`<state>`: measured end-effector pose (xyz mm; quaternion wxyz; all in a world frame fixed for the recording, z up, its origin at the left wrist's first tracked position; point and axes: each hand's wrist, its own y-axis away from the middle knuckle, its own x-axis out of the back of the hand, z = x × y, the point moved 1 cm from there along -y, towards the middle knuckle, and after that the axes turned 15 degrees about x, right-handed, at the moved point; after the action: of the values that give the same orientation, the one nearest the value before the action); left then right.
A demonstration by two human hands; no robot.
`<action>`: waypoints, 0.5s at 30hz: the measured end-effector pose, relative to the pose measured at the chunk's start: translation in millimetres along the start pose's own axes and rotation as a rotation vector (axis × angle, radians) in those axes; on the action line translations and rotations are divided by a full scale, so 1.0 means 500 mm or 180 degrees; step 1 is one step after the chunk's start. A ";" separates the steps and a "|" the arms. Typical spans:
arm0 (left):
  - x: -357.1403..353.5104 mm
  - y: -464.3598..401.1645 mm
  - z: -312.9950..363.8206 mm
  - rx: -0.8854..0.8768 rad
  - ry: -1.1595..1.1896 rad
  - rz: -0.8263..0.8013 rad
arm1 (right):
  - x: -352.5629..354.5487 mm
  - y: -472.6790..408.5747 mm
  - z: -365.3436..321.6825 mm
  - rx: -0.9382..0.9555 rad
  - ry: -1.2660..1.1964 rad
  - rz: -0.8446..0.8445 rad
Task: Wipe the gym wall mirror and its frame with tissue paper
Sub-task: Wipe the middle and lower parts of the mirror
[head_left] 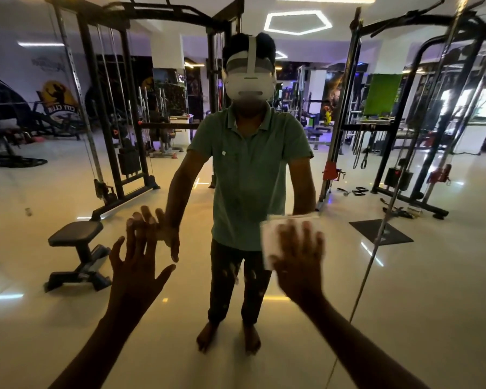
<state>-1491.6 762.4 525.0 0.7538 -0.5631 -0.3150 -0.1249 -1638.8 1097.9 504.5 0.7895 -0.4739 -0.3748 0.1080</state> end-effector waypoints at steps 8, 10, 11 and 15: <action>0.000 -0.018 -0.043 0.0442 -0.0041 -0.0409 | -0.073 -0.127 -0.221 -0.0687 -0.0258 0.0288; 0.001 -0.013 -0.061 0.0295 0.0047 -0.0386 | -0.111 -0.158 -0.307 -0.0061 -0.0309 -0.0003; 0.008 -0.012 -0.077 0.0240 0.0045 -0.0367 | -0.119 -0.167 -0.323 0.0034 -0.0230 -0.0077; 0.034 -0.021 -0.118 0.0052 -0.0104 -0.0362 | -0.098 -0.138 -0.253 0.0686 0.0084 -0.0197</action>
<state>-1464.4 707.2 533.7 0.7448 -0.5400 -0.3598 -0.1558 -1597.5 951.3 503.4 0.8437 -0.3758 -0.3650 0.1170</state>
